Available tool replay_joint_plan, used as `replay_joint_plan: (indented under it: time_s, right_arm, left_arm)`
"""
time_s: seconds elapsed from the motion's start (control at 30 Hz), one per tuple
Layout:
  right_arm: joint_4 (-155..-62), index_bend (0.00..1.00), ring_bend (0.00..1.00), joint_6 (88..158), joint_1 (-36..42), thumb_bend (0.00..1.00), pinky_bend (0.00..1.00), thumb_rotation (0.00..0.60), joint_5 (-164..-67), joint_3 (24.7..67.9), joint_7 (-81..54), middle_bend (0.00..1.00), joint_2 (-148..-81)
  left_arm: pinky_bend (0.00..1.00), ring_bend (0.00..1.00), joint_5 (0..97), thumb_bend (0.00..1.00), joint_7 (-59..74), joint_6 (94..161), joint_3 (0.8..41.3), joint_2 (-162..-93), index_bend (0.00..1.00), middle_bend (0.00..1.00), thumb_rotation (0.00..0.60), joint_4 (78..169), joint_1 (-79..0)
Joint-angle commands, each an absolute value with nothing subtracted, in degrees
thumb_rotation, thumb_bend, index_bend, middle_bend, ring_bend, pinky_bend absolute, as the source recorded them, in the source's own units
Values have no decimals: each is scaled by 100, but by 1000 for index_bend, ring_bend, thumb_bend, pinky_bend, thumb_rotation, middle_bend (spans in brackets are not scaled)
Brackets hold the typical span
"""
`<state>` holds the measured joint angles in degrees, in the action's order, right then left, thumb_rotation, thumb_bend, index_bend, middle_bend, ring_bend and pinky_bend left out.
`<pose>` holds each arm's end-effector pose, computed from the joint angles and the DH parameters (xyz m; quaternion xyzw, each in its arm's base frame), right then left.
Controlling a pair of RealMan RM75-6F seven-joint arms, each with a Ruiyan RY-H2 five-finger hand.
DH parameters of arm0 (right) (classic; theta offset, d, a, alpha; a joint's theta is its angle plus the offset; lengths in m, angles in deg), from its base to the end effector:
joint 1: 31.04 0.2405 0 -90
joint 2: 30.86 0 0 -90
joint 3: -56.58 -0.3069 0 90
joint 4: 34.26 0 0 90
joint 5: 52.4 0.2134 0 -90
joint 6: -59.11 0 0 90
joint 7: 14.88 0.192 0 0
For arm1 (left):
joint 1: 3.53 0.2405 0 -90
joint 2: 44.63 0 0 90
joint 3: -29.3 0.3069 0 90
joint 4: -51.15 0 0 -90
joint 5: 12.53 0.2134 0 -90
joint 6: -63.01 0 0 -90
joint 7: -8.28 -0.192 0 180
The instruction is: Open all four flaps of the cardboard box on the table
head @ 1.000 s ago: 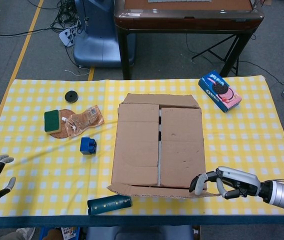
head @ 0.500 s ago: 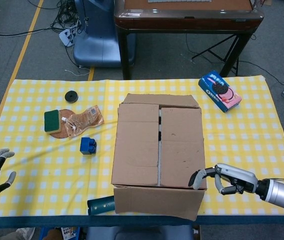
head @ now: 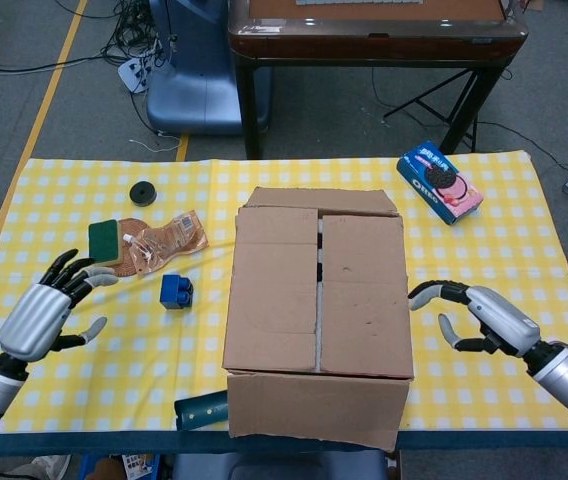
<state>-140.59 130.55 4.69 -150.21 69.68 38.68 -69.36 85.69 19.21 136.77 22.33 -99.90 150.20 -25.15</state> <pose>-0.2201 -0.3031 0.2207 0.6323 -0.5757 0.4594 0.2402 -0.2289 0.3194 0.1830 -0.7116 -0.3182 -0.4783 0.4045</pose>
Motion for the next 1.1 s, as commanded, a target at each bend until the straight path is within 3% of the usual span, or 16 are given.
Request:
replay_joint_plan:
  time_s: [0.03, 0.17, 0.27, 0.5, 0.63, 0.8, 1.1]
  right_arm:
    - [-14613, 321, 211, 13460, -237, 624, 213, 600, -13987, 6422, 2353, 240, -7116]
    - [-14681, 321, 210, 13888, -541, 625, 213, 600, -13663, 6155, 1663, 235, -7299]
    - [-14709, 321, 210, 14084, -715, 625, 213, 600, -13507, 5998, 1338, 235, -7413]
    - [-14775, 321, 210, 13999, -912, 629, 213, 600, -13359, 5802, 1193, 235, -7397]
    - [-14762, 321, 210, 13851, -971, 649, 213, 600, -13328, 5725, 1217, 235, -7366]
    - [-14727, 321, 210, 13671, -1034, 667, 213, 600, -13314, 5631, 1276, 235, -7349]
    - [-14682, 321, 210, 13486, -1157, 679, 213, 600, -13378, 5512, 1383, 236, -7313]
  left_arm:
    - [0, 123, 9202, 416, 2453, 13211, 2183, -9989, 300, 245, 600, 14977, -3222]
    - [0, 118, 9454, 464, 2714, 12802, 2138, -10135, 301, 243, 597, 15016, -3804]
    - [0, 117, 9528, 482, 2800, 12522, 2063, -10311, 310, 240, 560, 15034, -4221]
    - [0, 114, 9526, 547, 2923, 11958, 1931, -10757, 324, 239, 500, 15014, -5057]
    - [0, 113, 9461, 565, 2859, 11673, 1876, -10972, 337, 239, 374, 15035, -5445]
    - [0, 104, 9217, 571, 2683, 11178, 1822, -11194, 340, 239, 327, 15141, -5896]
    - [0, 77, 7963, 572, 1553, 9923, 1545, -11420, 337, 239, 163, 15431, -6511]
